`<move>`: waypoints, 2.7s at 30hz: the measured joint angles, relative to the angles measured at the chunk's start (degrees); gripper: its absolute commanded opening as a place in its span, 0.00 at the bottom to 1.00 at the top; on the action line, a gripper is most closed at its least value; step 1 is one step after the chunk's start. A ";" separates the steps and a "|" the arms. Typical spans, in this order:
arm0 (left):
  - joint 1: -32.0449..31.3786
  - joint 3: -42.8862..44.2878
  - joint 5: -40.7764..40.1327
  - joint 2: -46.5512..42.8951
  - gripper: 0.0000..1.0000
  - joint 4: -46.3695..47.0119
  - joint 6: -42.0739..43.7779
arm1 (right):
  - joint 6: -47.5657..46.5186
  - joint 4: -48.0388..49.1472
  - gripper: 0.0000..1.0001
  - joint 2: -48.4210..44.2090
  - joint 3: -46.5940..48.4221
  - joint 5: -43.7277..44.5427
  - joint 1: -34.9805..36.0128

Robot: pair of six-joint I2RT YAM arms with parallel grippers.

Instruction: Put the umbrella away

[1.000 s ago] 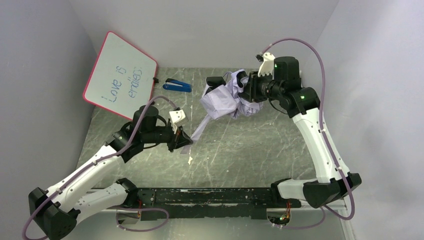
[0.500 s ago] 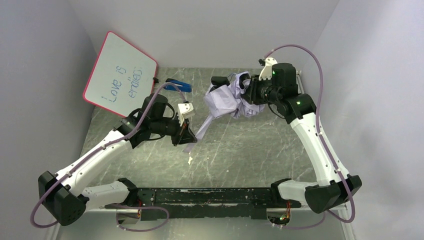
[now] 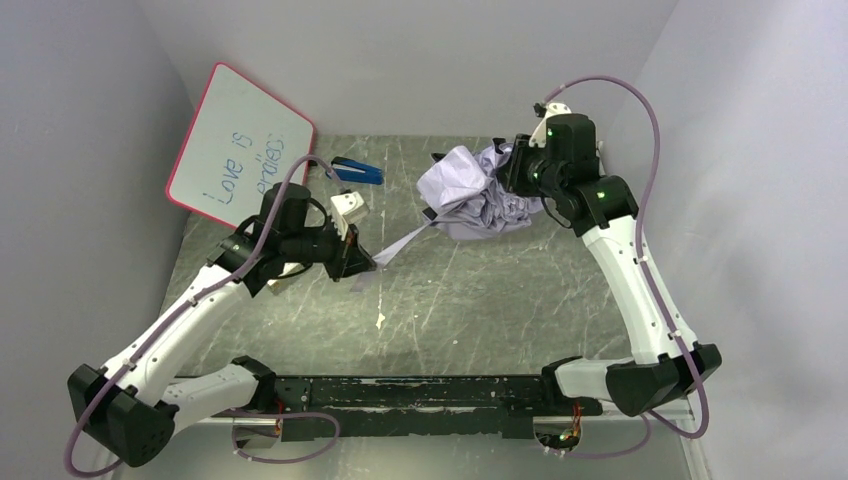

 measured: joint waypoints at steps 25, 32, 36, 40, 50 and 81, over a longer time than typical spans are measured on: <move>0.31 -0.39 -2.29 -4.81 0.27 -4.96 0.76 | 1.81 24.35 0.00 0.96 -22.47 -39.36 -0.57; 0.31 1.18 -23.85 -13.51 0.27 -0.13 -0.74 | 4.04 22.60 0.00 0.57 -15.82 -47.30 -0.57; 0.31 4.33 -31.85 -14.97 0.26 3.69 -0.74 | 6.27 20.94 0.00 -1.70 -13.16 -52.02 -0.55; 0.31 8.37 -34.75 -13.97 0.25 6.43 -0.39 | 9.20 19.28 0.00 -4.66 -13.07 -55.32 1.01; 0.31 12.87 -34.95 -13.20 0.25 8.50 0.35 | 22.32 24.50 0.00 -12.76 -20.26 -58.45 15.56; 0.31 4.00 -28.79 -3.63 0.26 10.12 1.18 | -15.52 23.61 0.14 22.12 -26.03 -33.07 9.16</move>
